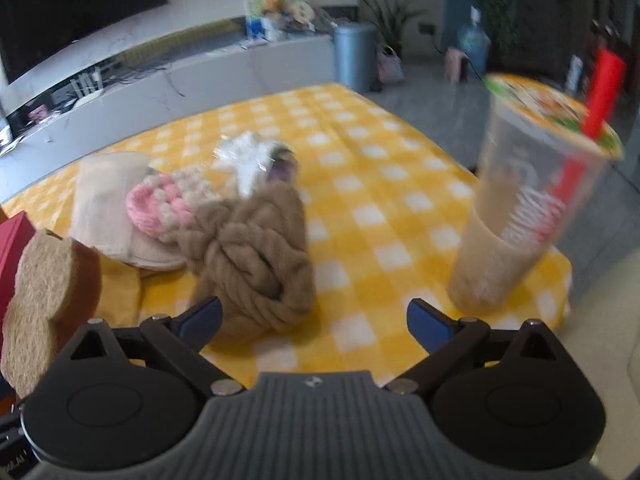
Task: Organize soft objects
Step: 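Grasp the bear-shaped coir mat with the left gripper while the right grasps the brown towel, then lift the coir mat and towel and carry them over the open box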
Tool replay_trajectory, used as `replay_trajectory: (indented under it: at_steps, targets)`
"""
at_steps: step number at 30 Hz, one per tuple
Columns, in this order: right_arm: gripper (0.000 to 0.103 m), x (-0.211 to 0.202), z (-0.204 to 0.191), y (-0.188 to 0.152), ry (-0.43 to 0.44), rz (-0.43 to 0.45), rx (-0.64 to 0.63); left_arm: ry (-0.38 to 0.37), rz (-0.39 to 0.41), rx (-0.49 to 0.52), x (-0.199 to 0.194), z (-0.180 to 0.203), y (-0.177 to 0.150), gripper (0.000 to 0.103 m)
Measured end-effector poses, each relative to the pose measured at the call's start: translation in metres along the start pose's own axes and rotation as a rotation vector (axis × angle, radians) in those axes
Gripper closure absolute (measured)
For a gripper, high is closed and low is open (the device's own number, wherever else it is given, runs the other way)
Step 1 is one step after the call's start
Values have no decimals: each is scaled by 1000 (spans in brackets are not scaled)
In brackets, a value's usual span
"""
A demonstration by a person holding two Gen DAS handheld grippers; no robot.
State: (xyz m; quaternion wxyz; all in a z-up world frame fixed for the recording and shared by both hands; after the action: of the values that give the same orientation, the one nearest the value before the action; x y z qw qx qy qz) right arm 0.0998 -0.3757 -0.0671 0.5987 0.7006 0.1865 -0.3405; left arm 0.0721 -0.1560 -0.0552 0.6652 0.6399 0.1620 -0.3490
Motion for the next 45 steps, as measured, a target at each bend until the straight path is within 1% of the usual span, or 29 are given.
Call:
replay_trajectory:
  at_steps: [3, 7, 11, 14, 16, 17, 18, 19, 20, 21, 22, 23, 24, 26, 28, 34, 37, 40, 42, 45]
  targets:
    - [3, 10, -18, 3, 50, 0, -83, -14, 13, -14, -4, -3, 0, 34]
    - [3, 30, -35, 7, -10, -17, -181, -30, 7, -25, -5, -6, -2, 33]
    - [3, 57, -46, 6, -3, -85, -236, -37, -23, -44, 0, -10, -2, 33]
    - [3, 72, -57, 2, -26, -114, -314, -45, -28, -54, 2, -11, -2, 33]
    - [13, 76, -62, 1, -11, -118, -349, -44, -30, -52, 3, -11, -2, 33]
    - [23, 77, -64, 2, -10, -114, -350, -42, -32, -49, 4, -10, -2, 33]
    - [28, 77, -64, 2, -22, -109, -349, -39, -35, -46, 4, -10, -3, 33]
    - [31, 77, -62, 3, -22, -110, -349, -38, -35, -45, 4, -9, -3, 33]
    - [36, 75, -59, 2, -16, -114, -340, -38, -33, -45, 3, -9, -3, 33]
    - [38, 74, -56, 2, -11, -114, -328, -38, -31, -47, 2, -9, -3, 33]
    - [45, 72, -53, 2, -11, -111, -317, -38, -30, -49, 1, -10, -3, 33]
    - [49, 70, -51, 2, -10, -109, -305, -37, -28, -48, 0, -9, -3, 33]
    - [52, 67, -49, 2, -4, -108, -292, -36, -25, -46, -2, -9, -3, 33]
    - [54, 60, -46, 2, 18, -103, -261, -34, -18, -39, -5, -8, -3, 33]
    - [55, 51, -42, 2, 44, -96, -229, -35, -11, -38, -8, -8, -3, 33]
    - [54, 21, -32, 2, 124, -40, -112, -34, 11, -34, -17, -5, -1, 33]
    - [54, 15, -27, 2, 140, -33, -65, -34, 20, -21, -21, -2, 0, 33]
    - [54, 13, -20, 1, 134, -34, -14, -29, 24, -8, -24, 0, 0, 33]
    - [54, 12, -12, 1, 135, -36, 49, -26, 24, -9, -26, 1, 0, 33]
    - [54, 8, 1, -3, 159, -44, 161, -24, 26, -12, -29, -1, 0, 33]
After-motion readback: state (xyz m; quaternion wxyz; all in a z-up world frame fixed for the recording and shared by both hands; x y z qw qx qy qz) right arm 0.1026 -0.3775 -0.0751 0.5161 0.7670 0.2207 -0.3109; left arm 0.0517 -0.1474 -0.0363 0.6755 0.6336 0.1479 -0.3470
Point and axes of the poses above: each gripper's, at about its wrist camera, not at the fingertips, and x roughly the way its jaws point, z to its right, y to its top, the point moved 1 cm from there along x, roughly the way its jaws point, and after that the axes turned 2 degrees about z, right-handed, at the moved point
